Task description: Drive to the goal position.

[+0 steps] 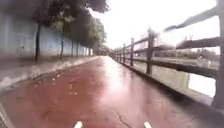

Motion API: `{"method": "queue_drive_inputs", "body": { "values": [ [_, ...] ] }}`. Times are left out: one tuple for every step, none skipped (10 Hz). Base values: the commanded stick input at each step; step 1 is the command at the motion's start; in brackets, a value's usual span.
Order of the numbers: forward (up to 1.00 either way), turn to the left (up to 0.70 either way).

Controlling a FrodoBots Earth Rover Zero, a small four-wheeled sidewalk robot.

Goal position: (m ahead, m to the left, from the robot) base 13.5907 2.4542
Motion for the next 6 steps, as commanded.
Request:
{"method": "queue_drive_inputs", "body": {
  "values": [
    [0.50,0.00],
    [0.50,0.00],
    [0.50,0.00],
    [0.50,0.00],
    [0.50,0.00],
    [0.50,0.00]
  ]
}}
